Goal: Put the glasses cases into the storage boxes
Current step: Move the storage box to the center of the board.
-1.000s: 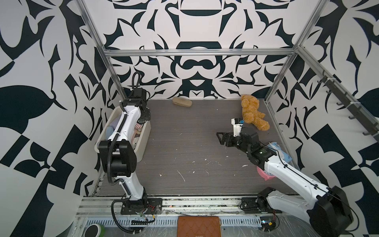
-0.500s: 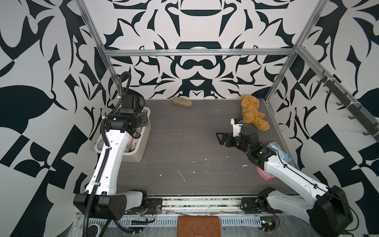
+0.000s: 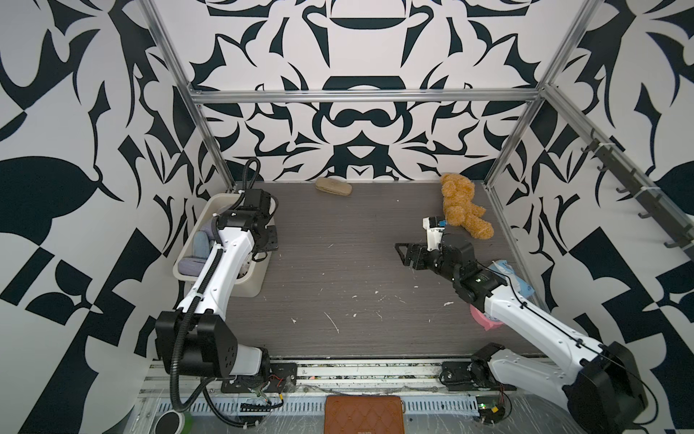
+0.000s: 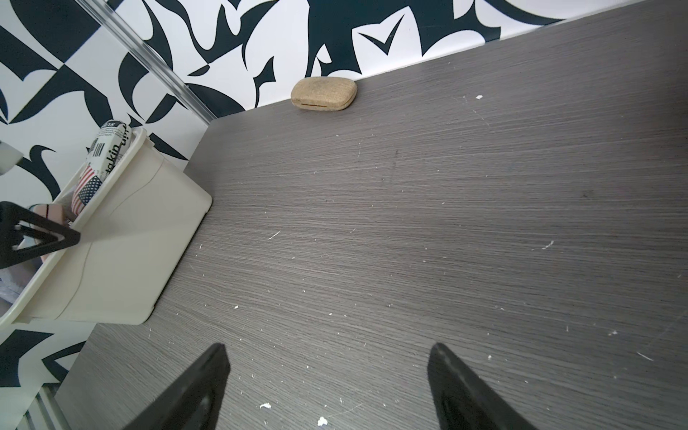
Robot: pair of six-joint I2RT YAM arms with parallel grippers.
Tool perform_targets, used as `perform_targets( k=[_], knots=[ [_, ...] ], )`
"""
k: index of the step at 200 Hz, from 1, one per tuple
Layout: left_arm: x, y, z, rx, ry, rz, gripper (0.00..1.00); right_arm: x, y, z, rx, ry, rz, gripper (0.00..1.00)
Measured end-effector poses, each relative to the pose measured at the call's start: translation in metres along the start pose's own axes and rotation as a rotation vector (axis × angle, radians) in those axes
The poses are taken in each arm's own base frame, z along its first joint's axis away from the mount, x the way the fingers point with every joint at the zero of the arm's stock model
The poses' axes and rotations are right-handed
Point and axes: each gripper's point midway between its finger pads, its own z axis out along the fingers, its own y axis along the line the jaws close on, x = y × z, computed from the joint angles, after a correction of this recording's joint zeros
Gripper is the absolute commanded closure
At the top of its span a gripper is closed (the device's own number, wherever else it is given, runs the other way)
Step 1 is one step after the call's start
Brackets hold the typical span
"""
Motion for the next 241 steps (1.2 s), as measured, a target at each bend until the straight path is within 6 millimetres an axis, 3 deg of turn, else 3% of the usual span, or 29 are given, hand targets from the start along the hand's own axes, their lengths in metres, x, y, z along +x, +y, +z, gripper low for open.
perform_targets(
  k=[29,53,92,134,169,241],
  knots=[
    [0.003,0.000,0.009,0.011,0.018,-0.020,0.75,-0.001,0.000,-0.001,0.000,-0.003,0.000,0.14],
    [0.000,-0.008,0.007,0.070,-0.010,0.028,0.80,-0.001,0.000,-0.001,0.001,-0.003,0.000,0.14],
    [0.007,-0.032,-0.001,0.171,-0.044,0.053,0.99,-0.002,-0.001,-0.002,0.005,-0.009,-0.001,0.14],
    [0.021,-0.073,-0.014,0.202,-0.025,0.137,1.00,-0.005,0.000,-0.005,0.008,-0.026,-0.002,0.14],
    [0.032,-0.141,-0.027,0.243,0.002,0.204,1.00,-0.011,-0.001,-0.009,0.021,-0.053,-0.004,0.14],
    [0.071,-0.337,-0.073,0.532,-0.084,0.348,1.00,-0.022,-0.016,-0.021,0.105,-0.115,0.001,0.14]
  ],
)
